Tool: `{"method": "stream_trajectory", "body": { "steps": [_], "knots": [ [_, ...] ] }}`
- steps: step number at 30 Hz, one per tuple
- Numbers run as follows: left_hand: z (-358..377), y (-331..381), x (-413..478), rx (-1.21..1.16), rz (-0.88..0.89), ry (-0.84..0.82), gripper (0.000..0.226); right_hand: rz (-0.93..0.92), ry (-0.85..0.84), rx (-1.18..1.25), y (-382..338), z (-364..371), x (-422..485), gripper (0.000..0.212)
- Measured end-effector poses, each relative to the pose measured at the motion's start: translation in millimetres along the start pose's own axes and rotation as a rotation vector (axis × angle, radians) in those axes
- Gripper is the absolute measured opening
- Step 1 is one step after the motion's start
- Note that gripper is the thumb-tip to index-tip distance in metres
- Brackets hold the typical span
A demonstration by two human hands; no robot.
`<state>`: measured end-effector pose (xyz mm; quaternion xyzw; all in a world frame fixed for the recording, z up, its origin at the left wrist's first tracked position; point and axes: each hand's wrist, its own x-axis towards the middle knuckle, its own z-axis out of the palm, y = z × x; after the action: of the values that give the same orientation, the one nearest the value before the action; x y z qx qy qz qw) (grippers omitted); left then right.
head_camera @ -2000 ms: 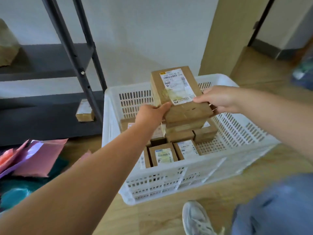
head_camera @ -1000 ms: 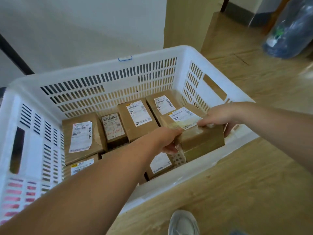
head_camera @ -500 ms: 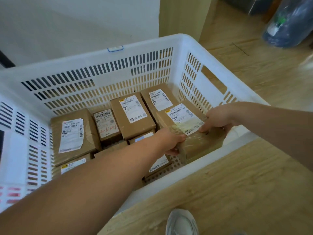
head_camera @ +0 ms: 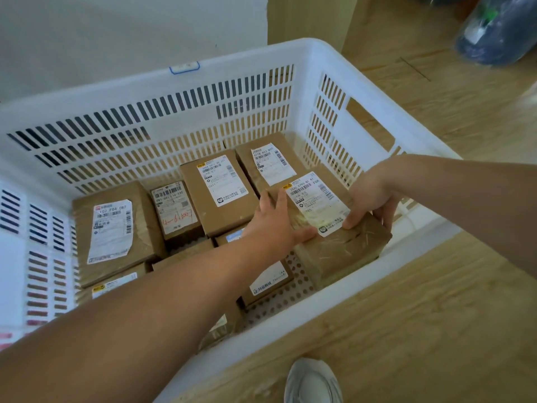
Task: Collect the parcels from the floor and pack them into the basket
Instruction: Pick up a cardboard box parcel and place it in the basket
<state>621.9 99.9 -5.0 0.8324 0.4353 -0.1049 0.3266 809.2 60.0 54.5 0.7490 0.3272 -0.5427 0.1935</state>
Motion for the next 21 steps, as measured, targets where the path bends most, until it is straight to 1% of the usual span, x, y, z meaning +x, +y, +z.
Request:
{"method": "stream_trajectory", "body": {
  "steps": [2, 4, 6, 8, 10, 13, 17, 21],
  "knots": [
    [2, -2, 3, 0.027, -0.017, -0.040, 0.106, -0.010, -0.008, -0.022, -1, -2, 4, 0.032],
    [6, -2, 4, 0.031, -0.031, -0.077, 0.105, -0.023, 0.009, -0.058, -2, 0, 6, 0.016],
    [9, -4, 3, -0.024, -0.024, -0.113, 0.104, -0.040, 0.034, -0.097, -4, 2, 6, 0.010],
    [10, -6, 2, -0.084, -0.012, -0.126, 0.102, -0.050, 0.044, -0.116, -7, 1, 6, 0.011],
    [11, -6, 2, -0.085, -0.021, -0.131, 0.103, -0.050, 0.055, -0.117, -5, 5, 6, 0.014],
    [19, 2, -2, -0.055, -0.057, -0.145, 0.104, -0.067, 0.088, -0.155, 0, 14, 12, 0.031],
    [19, 0, 0, -0.002, -0.016, -0.130, 0.105, -0.054, 0.081, -0.124, 0, 9, 19, 0.025],
    [23, -10, 5, 0.044, 0.038, -0.091, 0.107, -0.033, 0.042, -0.105, -2, 7, 28, 0.032]
  ]
}}
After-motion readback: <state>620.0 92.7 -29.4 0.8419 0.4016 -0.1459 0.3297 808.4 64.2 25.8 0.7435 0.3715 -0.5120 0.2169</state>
